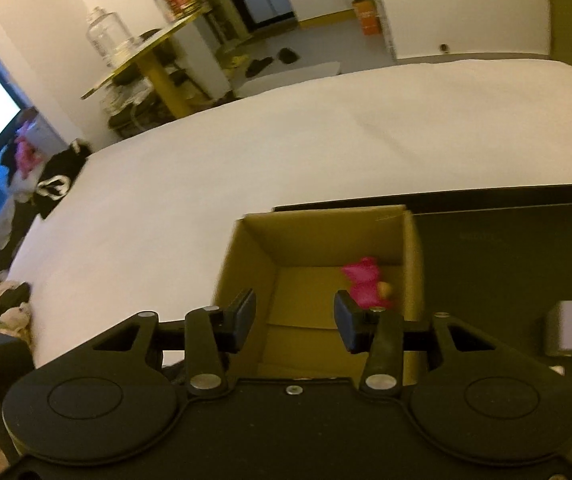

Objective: Organize rigid objects
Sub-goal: 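Carry the brown-haired doll with the right gripper into the box and release, then move the right gripper to the tray and close on the green cube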

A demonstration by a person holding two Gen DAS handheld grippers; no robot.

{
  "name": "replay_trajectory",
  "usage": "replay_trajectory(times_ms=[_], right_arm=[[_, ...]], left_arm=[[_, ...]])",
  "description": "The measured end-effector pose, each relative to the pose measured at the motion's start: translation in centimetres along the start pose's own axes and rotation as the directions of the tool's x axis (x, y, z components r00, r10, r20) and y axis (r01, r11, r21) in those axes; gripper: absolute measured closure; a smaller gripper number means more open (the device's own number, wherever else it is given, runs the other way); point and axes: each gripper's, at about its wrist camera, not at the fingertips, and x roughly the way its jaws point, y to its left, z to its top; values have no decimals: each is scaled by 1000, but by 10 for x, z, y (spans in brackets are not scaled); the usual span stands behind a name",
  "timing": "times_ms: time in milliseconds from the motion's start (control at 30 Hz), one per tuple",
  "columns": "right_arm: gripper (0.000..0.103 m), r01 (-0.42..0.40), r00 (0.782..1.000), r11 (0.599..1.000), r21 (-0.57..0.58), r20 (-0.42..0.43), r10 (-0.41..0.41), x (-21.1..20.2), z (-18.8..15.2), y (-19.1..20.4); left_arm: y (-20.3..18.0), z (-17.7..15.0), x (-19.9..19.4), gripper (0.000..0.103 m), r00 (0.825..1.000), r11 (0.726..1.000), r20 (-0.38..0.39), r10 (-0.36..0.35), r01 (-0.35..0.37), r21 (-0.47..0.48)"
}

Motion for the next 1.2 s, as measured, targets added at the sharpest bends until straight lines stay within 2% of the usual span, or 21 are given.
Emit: replay_trajectory(times_ms=[167,467,567,733,833,900,1033,1200], right_arm=[[53,32,999,999,34,22,-33,-15,-7,-19],[52,81,996,993,81,15,-82,-26,-23,-55],[52,89,996,992,90,23,-91,-32,-28,-68],[45,117,991,988,100,48,-122,-40,-32,-90],[44,132,989,985,115,57,-140,-44,-33,-105],[44,130,988,983,128,67,-140,-47,-35,-116],[36,149,983,981,124,89,-161,-52,-37,-131],[31,176,977,972,156,93,-191,-53,-43,-157]], left_arm=[[-2,2,-6,91,1000,1000,-15,14,-13,20],[-13,-1,-14,89,998,997,-21,55,-53,59],[-15,-1,-17,84,998,996,-19,67,-66,57],[-24,-3,-22,59,994,990,-4,110,-110,93],[-32,-4,-26,52,990,981,22,142,-144,130],[-34,-6,-28,47,991,981,37,131,-135,139],[-41,-9,-31,35,986,973,62,153,-161,164],[-49,-9,-29,30,980,967,63,189,-197,162]])
